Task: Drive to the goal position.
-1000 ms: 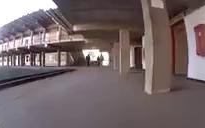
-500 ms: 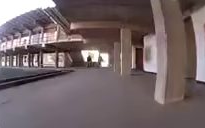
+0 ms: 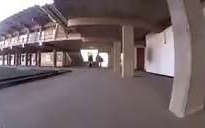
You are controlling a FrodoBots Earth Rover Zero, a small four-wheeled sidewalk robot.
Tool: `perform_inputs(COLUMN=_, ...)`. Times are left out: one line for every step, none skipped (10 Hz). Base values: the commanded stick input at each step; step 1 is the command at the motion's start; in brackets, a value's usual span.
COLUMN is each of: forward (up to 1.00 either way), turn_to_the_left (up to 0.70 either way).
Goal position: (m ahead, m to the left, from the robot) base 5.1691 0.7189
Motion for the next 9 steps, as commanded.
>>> perform_inputs(forward=0.92, turn_to_the_left=0.01)
perform_inputs(forward=0.92, turn_to_the_left=0.01)
perform_inputs(forward=0.92, turn_to_the_left=0.01)
perform_inputs(forward=0.92, turn_to_the_left=0.01)
perform_inputs(forward=0.92, turn_to_the_left=0.01)
perform_inputs(forward=0.92, turn_to_the_left=0.01)
perform_inputs(forward=0.92, turn_to_the_left=0.01)
perform_inputs(forward=0.93, turn_to_the_left=0.01)
perform_inputs(forward=0.92, turn_to_the_left=0.01)
